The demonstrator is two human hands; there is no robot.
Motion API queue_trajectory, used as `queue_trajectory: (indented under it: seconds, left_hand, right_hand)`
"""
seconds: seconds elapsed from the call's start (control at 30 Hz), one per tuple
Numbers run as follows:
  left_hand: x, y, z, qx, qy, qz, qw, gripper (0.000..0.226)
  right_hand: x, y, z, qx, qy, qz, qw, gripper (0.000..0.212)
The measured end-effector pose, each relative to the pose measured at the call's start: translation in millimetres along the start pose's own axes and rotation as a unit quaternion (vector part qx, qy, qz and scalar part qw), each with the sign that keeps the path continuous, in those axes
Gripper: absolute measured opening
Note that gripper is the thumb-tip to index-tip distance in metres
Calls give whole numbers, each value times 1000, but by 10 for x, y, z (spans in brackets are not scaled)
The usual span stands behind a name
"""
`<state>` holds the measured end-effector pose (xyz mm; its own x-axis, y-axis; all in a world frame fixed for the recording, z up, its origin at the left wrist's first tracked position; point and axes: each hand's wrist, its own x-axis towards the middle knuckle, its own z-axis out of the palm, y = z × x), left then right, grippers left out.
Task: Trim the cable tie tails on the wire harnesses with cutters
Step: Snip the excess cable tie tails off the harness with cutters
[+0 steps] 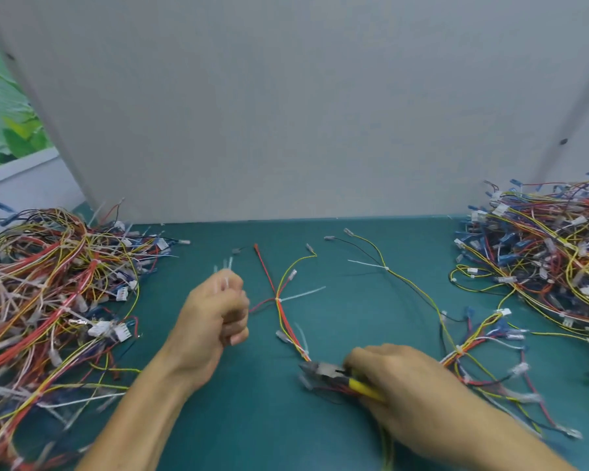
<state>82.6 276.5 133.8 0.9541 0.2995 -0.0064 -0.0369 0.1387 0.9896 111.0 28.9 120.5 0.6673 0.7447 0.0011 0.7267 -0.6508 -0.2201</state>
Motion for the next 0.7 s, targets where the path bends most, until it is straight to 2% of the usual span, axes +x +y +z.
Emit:
queue_trajectory:
  seconds: [0.1,0.2,0.33,0.47,0.63,0.7]
  left_hand:
    - [-33,-72,116,218,-45,88,971,13]
    - [-79,-163,262,334,-124,114,927,26]
    - [-62,-239,423,382,-197,109,896,29]
    - [-77,-300,499,400,-253,58,879,25]
    - [-54,-335,508,379,-252,64,888,3]
    - [-38,-335,529,389,-243,69,886,10]
  right_hand:
    - [-215,255,-132,27,-40,-11,999,19]
    - [-326,352,-209,38,-72,-15,997,28]
    - [-339,374,-355,26,-52,8,998,31]
    - [-371,347,-402,-36,-28,68,997,19]
    - [-353,170,-228,-85,-55,110,989,8]
    - [-343,118,-204,-100,-60,119,986,8]
